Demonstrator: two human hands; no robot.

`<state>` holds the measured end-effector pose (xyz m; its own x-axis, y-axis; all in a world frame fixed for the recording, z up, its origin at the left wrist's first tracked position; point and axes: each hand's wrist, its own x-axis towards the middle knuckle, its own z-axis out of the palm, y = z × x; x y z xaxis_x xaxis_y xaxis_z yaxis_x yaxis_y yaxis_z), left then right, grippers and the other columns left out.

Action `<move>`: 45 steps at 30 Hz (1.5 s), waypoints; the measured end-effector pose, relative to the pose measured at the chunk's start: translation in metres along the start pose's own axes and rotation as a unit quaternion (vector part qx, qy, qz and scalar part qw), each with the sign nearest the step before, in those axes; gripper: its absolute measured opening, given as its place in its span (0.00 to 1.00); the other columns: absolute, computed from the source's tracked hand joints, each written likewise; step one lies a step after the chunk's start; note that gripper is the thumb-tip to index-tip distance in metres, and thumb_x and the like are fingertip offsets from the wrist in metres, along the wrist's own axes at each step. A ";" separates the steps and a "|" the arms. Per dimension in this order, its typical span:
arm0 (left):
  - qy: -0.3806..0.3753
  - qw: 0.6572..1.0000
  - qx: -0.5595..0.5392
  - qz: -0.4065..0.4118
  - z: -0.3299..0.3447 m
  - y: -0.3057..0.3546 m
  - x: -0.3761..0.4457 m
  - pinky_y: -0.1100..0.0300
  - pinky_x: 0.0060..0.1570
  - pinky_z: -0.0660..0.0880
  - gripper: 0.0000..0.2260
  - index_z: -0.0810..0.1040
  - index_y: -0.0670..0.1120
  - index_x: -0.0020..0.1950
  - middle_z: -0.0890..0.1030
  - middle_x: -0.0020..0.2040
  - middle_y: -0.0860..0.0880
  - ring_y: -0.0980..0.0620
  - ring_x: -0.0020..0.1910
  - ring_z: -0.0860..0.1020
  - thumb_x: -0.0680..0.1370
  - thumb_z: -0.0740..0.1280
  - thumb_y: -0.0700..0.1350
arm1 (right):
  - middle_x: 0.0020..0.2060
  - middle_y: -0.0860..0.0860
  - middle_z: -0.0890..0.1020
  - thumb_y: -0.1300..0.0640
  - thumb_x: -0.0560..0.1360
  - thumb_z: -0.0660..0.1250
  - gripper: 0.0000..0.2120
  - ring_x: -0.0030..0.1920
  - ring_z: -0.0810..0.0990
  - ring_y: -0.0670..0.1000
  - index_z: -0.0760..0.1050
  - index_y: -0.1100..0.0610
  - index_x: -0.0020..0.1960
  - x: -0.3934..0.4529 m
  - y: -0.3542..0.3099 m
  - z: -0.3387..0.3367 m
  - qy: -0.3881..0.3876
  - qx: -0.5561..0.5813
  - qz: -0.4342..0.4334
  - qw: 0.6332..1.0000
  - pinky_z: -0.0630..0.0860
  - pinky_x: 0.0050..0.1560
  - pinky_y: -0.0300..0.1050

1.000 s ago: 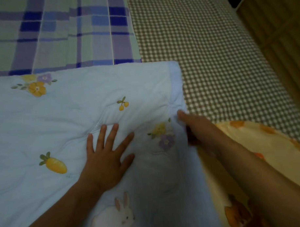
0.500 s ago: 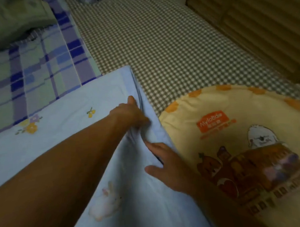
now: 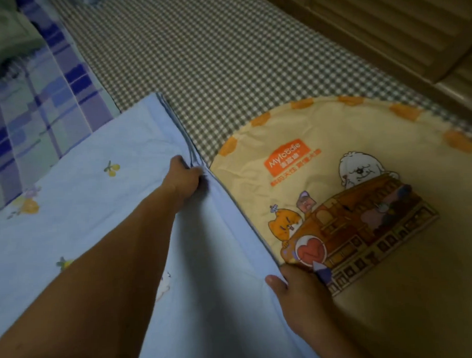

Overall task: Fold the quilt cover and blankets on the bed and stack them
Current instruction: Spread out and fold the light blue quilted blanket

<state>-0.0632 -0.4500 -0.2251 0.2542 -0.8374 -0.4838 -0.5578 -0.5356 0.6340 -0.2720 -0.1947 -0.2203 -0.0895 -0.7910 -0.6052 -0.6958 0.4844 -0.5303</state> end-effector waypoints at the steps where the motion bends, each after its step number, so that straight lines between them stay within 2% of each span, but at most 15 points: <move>1: -0.026 0.997 0.076 0.022 0.007 0.000 -0.011 0.47 0.60 0.74 0.22 0.66 0.43 0.71 0.76 0.60 0.39 0.38 0.62 0.76 0.78 0.66 0.42 | 0.52 0.49 0.80 0.29 0.76 0.51 0.25 0.59 0.76 0.54 0.73 0.49 0.49 0.004 -0.003 0.001 0.003 -0.035 0.000 0.999 0.70 0.51 0.46; 4: -0.091 0.968 0.189 0.135 0.010 -0.003 -0.032 0.48 0.66 0.70 0.31 0.57 0.44 0.79 0.71 0.71 0.37 0.37 0.69 0.71 0.78 0.63 0.37 | 0.60 0.51 0.79 0.41 0.81 0.58 0.17 0.64 0.75 0.56 0.75 0.51 0.60 0.006 -0.015 0.000 0.000 -0.055 0.012 0.998 0.72 0.55 0.47; 7: -0.167 0.920 0.305 0.181 -0.006 -0.012 -0.054 0.45 0.73 0.63 0.40 0.46 0.52 0.82 0.54 0.80 0.39 0.39 0.78 0.59 0.76 0.67 0.47 | 0.55 0.51 0.78 0.42 0.81 0.60 0.13 0.64 0.75 0.57 0.73 0.51 0.56 0.007 -0.011 -0.006 -0.037 -0.065 0.025 0.997 0.70 0.52 0.46; 12: 0.041 0.898 0.420 0.124 -0.001 -0.028 -0.067 0.35 0.74 0.40 0.33 0.35 0.56 0.80 0.37 0.81 0.45 0.38 0.79 0.38 0.81 0.50 0.62 | 0.39 0.46 0.69 0.42 0.80 0.62 0.15 0.55 0.77 0.55 0.66 0.50 0.42 0.009 0.005 -0.002 -0.045 -0.060 0.021 0.997 0.69 0.47 0.44; 14: 0.023 0.913 0.404 0.050 0.011 -0.044 -0.070 0.34 0.73 0.38 0.33 0.37 0.58 0.80 0.35 0.81 0.48 0.40 0.79 0.35 0.79 0.47 0.67 | 0.41 0.47 0.71 0.43 0.79 0.65 0.14 0.55 0.78 0.56 0.67 0.50 0.42 0.011 0.007 0.003 -0.022 -0.032 0.019 0.999 0.68 0.45 0.44; 20: -0.140 0.914 0.377 0.052 -0.011 -0.068 -0.028 0.37 0.76 0.43 0.40 0.48 0.59 0.81 0.43 0.82 0.50 0.42 0.80 0.43 0.73 0.47 0.77 | 0.30 0.46 0.68 0.46 0.77 0.68 0.22 0.38 0.73 0.52 0.62 0.52 0.31 0.019 0.020 0.009 0.001 0.017 -0.010 1.000 0.65 0.38 0.44; 23: 0.007 0.890 0.422 0.171 -0.014 -0.071 -0.078 0.37 0.72 0.59 0.30 0.59 0.53 0.80 0.58 0.79 0.40 0.35 0.77 0.58 0.80 0.49 0.64 | 0.26 0.48 0.65 0.48 0.76 0.70 0.25 0.28 0.66 0.49 0.61 0.54 0.29 0.022 0.022 0.009 -0.019 0.029 -0.027 0.999 0.59 0.31 0.45; 26: 0.099 0.914 0.289 0.266 0.014 -0.104 -0.207 0.38 0.70 0.63 0.25 0.68 0.48 0.76 0.68 0.74 0.38 0.34 0.74 0.64 0.81 0.54 0.57 | 0.27 0.51 0.67 0.51 0.75 0.72 0.20 0.29 0.66 0.49 0.65 0.54 0.32 0.004 0.019 0.001 -0.003 0.088 -0.045 0.995 0.60 0.33 0.47; 30: 0.067 0.949 0.270 0.150 0.058 -0.175 -0.398 0.40 0.74 0.56 0.26 0.64 0.53 0.78 0.59 0.79 0.39 0.36 0.78 0.56 0.80 0.59 0.56 | 0.38 0.47 0.82 0.51 0.76 0.72 0.06 0.40 0.79 0.46 0.77 0.51 0.45 -0.059 0.060 -0.017 -0.068 0.140 0.008 0.988 0.73 0.45 0.43; 33: 0.039 0.955 0.288 0.056 0.083 -0.237 -0.490 0.35 0.70 0.59 0.26 0.69 0.52 0.76 0.59 0.78 0.37 0.32 0.76 0.58 0.80 0.54 0.59 | 0.47 0.44 0.82 0.52 0.75 0.73 0.09 0.47 0.82 0.42 0.77 0.47 0.54 -0.122 0.099 -0.028 -0.164 0.103 0.039 0.980 0.78 0.47 0.38; 35: 0.011 0.951 0.305 0.046 0.093 -0.270 -0.514 0.34 0.69 0.59 0.27 0.69 0.51 0.75 0.59 0.79 0.37 0.32 0.77 0.58 0.81 0.50 0.60 | 0.49 0.43 0.82 0.53 0.74 0.74 0.10 0.46 0.80 0.35 0.76 0.42 0.49 -0.153 0.119 -0.023 -0.185 0.086 0.038 0.978 0.75 0.46 0.31; 37: -0.006 0.948 0.307 0.085 0.095 -0.293 -0.520 0.35 0.71 0.57 0.27 0.65 0.53 0.77 0.56 0.80 0.38 0.35 0.79 0.53 0.80 0.52 0.60 | 0.52 0.46 0.84 0.45 0.68 0.78 0.13 0.50 0.79 0.39 0.78 0.36 0.48 -0.173 0.136 -0.015 -0.131 0.096 0.022 0.987 0.75 0.52 0.38; 40: -0.004 0.944 0.287 0.161 0.083 -0.310 -0.517 0.37 0.72 0.57 0.28 0.63 0.53 0.79 0.56 0.80 0.39 0.36 0.79 0.52 0.78 0.58 0.55 | 0.48 0.55 0.85 0.50 0.71 0.76 0.14 0.48 0.80 0.48 0.82 0.56 0.53 -0.187 0.163 0.004 0.013 0.047 -0.005 0.999 0.76 0.49 0.43; 42: 0.002 0.946 0.273 0.176 0.066 -0.318 -0.528 0.40 0.70 0.62 0.29 0.66 0.51 0.78 0.60 0.78 0.37 0.35 0.77 0.59 0.76 0.58 0.51 | 0.38 0.52 0.81 0.55 0.74 0.74 0.09 0.41 0.78 0.51 0.78 0.60 0.47 -0.200 0.177 0.015 0.061 0.037 0.008 0.997 0.71 0.38 0.35; 45: 0.017 0.986 0.150 0.065 0.040 -0.352 -0.573 0.44 0.69 0.68 0.27 0.72 0.46 0.73 0.70 0.72 0.35 0.35 0.70 0.69 0.74 0.61 0.48 | 0.44 0.62 0.82 0.60 0.77 0.70 0.08 0.49 0.80 0.58 0.79 0.67 0.49 -0.219 0.196 0.023 0.127 0.103 0.096 0.982 0.70 0.44 0.41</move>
<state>-0.0441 0.2226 -0.1953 0.1884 -0.9025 -0.3873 -0.7953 -0.3716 0.4789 -0.3726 0.0821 -0.2051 -0.3970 -0.7330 -0.5524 -0.4925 0.6780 -0.5458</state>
